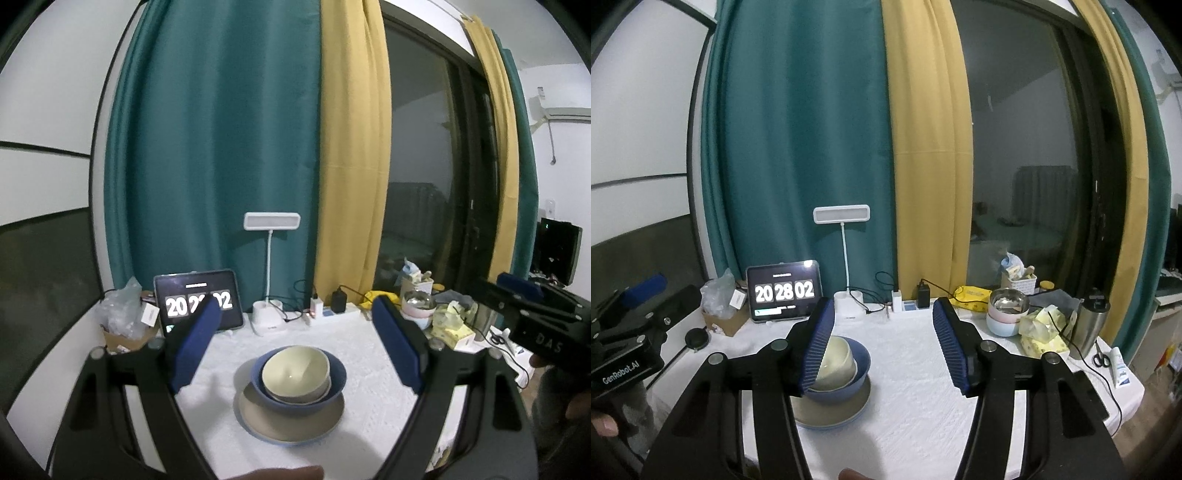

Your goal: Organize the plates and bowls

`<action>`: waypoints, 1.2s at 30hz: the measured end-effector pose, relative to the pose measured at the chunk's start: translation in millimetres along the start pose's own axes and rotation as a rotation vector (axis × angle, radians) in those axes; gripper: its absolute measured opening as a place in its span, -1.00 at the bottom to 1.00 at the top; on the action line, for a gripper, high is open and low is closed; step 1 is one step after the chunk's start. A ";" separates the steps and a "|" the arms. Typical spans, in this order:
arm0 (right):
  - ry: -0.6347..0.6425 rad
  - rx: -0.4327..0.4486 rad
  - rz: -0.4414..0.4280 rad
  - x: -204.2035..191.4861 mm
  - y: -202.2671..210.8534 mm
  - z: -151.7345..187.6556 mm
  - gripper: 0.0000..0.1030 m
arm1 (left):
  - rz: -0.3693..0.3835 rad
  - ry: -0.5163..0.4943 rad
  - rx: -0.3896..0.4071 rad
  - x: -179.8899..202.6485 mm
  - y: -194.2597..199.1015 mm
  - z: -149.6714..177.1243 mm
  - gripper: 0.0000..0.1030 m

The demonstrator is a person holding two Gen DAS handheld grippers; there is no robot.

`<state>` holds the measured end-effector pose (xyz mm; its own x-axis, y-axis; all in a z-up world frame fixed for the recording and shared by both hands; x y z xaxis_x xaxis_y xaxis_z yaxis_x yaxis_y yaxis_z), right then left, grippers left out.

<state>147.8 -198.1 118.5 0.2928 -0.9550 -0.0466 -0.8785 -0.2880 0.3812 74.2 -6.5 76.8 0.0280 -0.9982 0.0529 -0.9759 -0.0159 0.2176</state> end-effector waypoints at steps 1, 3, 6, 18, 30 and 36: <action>0.001 0.000 0.001 -0.3 0.0 0.1 0.14 | 0.000 0.001 -0.001 -0.4 -0.3 -0.2 0.65; 0.001 0.000 0.001 -0.4 0.3 0.2 0.14 | -0.001 0.001 -0.001 -0.5 -1.0 -0.1 0.65; -0.001 -0.001 0.001 -1.0 0.0 0.0 0.14 | -0.001 0.001 0.000 -0.4 -0.6 -0.6 0.65; 0.001 -0.002 0.001 -1.7 -0.1 -0.9 0.14 | -0.008 0.000 0.002 -3.6 -4.3 -1.0 0.65; 0.001 -0.003 0.000 -1.6 0.3 -0.8 0.14 | -0.008 -0.002 0.003 -3.7 -5.3 -0.9 0.65; 0.001 -0.003 0.001 -1.7 0.1 -0.7 0.14 | -0.008 -0.001 0.003 -3.7 -5.2 -1.1 0.65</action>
<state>147.5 -196.5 119.4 0.2927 -0.9551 -0.0453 -0.8775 -0.2872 0.3840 79.5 -2.6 76.5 0.0359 -0.9981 0.0502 -0.9762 -0.0243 0.2154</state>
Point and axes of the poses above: each gripper's, at about its wrist camera, not at the fingertips, and y roughly against the way its jaws point, x to its right, z to its underside, the point moved 9 cm from there along -y, roughly the way its jaws point, and after that the axes turned 2 degrees about -x, right-handed, at the moved point
